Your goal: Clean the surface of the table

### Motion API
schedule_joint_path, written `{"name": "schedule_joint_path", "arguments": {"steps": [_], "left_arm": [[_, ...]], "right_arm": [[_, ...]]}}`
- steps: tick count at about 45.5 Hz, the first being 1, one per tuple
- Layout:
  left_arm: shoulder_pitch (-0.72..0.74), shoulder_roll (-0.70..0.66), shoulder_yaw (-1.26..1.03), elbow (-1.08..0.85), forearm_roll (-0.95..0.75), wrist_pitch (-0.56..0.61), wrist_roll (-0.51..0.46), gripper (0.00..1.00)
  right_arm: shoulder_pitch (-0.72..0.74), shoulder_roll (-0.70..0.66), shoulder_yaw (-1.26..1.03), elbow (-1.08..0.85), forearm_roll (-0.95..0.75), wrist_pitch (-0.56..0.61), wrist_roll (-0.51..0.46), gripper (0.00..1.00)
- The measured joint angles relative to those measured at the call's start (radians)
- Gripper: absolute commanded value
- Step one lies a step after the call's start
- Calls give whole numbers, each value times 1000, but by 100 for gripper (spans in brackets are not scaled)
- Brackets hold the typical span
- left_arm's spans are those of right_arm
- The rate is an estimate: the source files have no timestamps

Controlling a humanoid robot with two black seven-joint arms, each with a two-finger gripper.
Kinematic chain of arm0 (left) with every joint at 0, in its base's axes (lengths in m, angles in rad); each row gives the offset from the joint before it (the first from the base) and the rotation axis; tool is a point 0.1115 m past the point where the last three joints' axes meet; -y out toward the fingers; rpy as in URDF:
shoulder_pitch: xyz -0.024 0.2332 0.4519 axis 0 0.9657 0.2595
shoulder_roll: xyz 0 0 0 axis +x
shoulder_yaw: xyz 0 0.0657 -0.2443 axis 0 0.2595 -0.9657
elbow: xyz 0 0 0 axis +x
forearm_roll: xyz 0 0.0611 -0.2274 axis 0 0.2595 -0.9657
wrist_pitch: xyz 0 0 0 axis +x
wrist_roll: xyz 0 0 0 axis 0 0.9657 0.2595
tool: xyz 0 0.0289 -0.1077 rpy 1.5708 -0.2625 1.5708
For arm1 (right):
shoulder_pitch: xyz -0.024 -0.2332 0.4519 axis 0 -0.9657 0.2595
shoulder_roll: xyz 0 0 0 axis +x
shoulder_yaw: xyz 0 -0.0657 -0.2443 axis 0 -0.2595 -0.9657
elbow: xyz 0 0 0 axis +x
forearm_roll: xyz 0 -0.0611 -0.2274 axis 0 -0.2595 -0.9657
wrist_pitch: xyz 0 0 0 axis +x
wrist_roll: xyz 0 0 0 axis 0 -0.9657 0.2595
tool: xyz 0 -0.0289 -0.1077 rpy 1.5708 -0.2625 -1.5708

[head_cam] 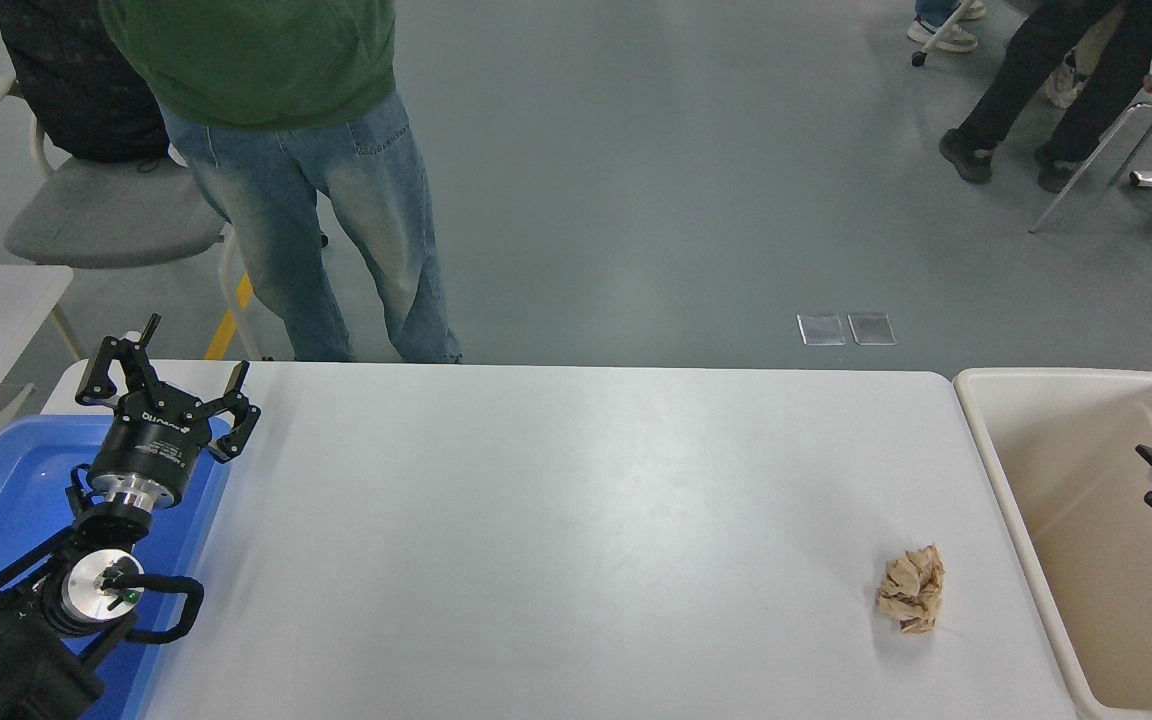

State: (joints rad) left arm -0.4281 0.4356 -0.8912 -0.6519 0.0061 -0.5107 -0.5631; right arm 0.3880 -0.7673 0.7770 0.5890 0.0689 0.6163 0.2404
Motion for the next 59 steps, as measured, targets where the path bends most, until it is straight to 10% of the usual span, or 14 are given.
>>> {"name": "schedule_joint_path", "arguments": {"steps": [17, 39, 59], "left_arm": [[0, 0, 0, 0, 0, 0, 0, 99], [0, 0, 0, 0, 0, 0, 0, 99], [0, -1, -1, 0, 0, 0, 0, 99]], "right_arm": [[-21, 77, -3, 100, -9, 0, 76, 100], [22, 132, -2, 368, -18, -472, 83, 100], [35, 148, -3, 399, -37, -589, 89, 100]]}}
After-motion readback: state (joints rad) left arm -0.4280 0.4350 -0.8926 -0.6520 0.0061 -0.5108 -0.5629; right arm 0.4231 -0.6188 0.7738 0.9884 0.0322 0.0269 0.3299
